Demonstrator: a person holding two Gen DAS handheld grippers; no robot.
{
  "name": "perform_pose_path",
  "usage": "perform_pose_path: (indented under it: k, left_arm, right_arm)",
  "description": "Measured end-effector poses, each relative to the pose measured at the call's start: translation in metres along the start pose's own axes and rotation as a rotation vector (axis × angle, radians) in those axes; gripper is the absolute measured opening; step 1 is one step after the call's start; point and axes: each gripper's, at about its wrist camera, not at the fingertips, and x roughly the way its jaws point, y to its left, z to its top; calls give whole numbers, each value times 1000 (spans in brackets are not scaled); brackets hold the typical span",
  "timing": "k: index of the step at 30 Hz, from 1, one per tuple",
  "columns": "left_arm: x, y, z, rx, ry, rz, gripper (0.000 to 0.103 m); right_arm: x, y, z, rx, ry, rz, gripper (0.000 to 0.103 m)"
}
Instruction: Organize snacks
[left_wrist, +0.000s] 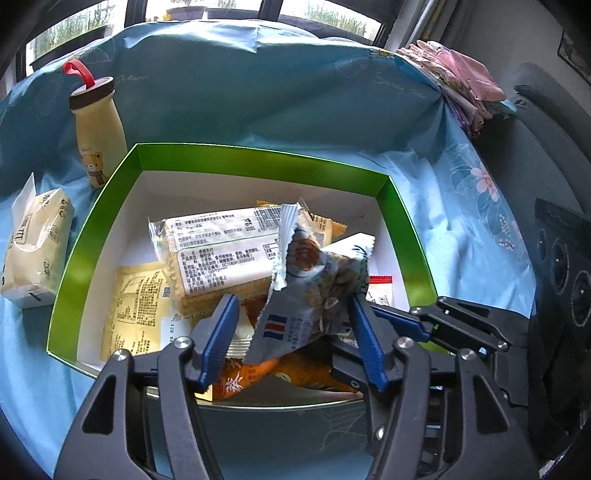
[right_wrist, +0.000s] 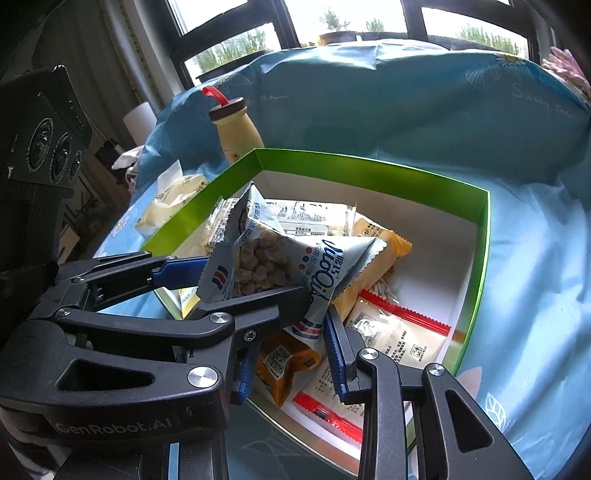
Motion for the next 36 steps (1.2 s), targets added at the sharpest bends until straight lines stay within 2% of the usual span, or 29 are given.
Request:
perform_pose_path:
  k: [2, 4, 7, 17, 20, 25, 26, 28, 29, 36]
  left_arm:
    - [-3, -2, -1, 11, -5, 32, 75]
    - [-7, -3, -2, 23, -15, 45, 78]
    - [-12, -2, -3, 23, -21, 50, 79]
    - [-17, -2, -1, 13, -23, 73, 82]
    - [-18, -1, -1, 8, -23, 89, 89]
    - [-26, 2, -3, -7, -31, 114, 90]
    - [-30, 2, -5, -5, -38, 127, 91]
    - [-38, 3, -7, -4, -52, 155, 103]
    - [-45, 4, -9, -10, -67, 166, 103]
    - [-82, 8, -19, -49, -91, 200, 103]
  right_arm:
    - [-2, 0, -1, 3, 5, -8, 34]
    - [-6, 1, -3, -3, 4, -26, 35]
    - [-12, 0, -3, -8, -3, -51, 45]
    - [-25, 1, -3, -15, -12, -68, 46]
    - [-27, 2, -3, -19, -10, -70, 46]
    - [-33, 5, -4, -23, -15, -83, 47]
    - [-35, 6, -4, -22, -17, -88, 50]
    - [-43, 6, -6, -15, -28, -100, 60]
    - [-48, 7, -7, -10, -38, -107, 65]
    - [-79, 17, -7, -10, -66, -156, 84]
